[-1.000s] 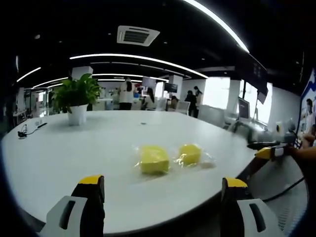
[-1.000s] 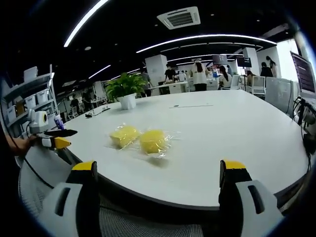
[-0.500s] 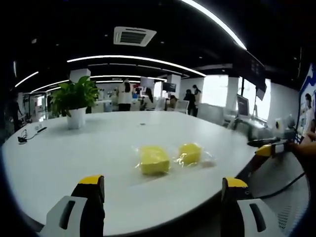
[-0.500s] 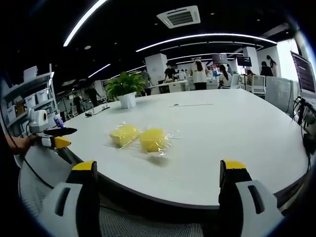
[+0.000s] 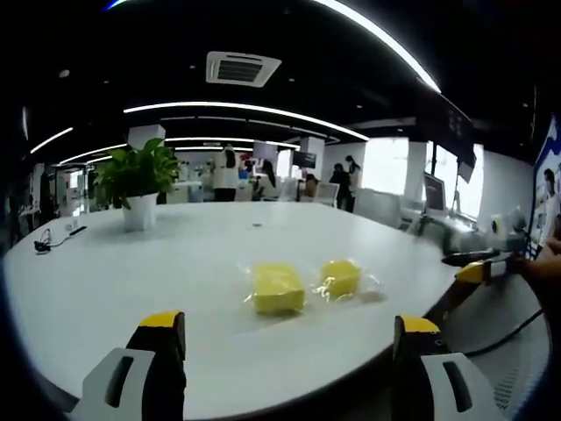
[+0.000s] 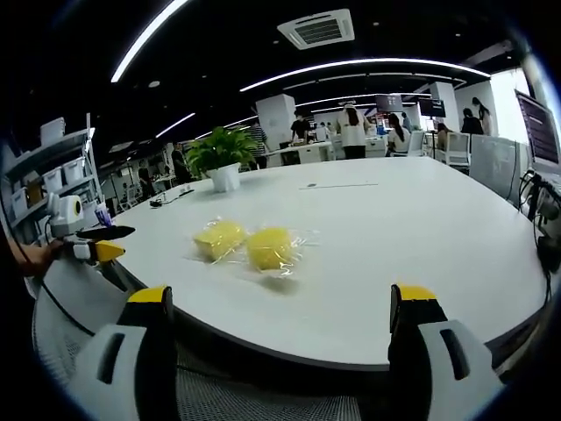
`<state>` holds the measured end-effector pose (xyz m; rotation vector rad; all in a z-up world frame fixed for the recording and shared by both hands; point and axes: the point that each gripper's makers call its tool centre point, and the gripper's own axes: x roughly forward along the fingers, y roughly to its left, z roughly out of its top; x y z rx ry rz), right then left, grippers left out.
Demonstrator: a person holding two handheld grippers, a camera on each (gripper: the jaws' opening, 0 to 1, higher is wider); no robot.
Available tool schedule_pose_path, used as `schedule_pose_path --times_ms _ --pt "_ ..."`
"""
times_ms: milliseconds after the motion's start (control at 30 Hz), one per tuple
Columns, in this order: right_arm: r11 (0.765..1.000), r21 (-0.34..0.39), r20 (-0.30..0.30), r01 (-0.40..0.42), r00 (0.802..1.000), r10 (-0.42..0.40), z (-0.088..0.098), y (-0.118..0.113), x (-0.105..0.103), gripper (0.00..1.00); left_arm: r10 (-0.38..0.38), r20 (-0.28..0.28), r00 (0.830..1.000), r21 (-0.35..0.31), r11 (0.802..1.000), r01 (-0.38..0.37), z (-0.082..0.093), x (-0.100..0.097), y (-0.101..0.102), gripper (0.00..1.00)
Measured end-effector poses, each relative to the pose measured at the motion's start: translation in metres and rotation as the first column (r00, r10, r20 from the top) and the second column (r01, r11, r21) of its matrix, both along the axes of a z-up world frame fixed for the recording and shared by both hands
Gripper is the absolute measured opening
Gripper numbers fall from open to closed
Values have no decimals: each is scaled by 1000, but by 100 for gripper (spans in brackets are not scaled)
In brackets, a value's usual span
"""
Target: Compare the silicone blocks by pressing each to a similar depth, holding the contact briefly, and releasing to observe deformation and rebound differences across the visible hardness samples.
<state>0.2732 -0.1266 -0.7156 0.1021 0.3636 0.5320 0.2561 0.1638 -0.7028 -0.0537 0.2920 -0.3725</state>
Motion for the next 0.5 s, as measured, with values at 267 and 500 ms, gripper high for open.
schedule_pose_path --times_ms 267,500 --pt "1000 3 3 0 1000 0 1 0 0 96 -11 -11 1000 4 1000 11 -2 -1 -2 100" --pt "1000 4 6 -2 1000 2 2 1 0 96 -62 -17 998 20 998 62 -1 -3 -10 97"
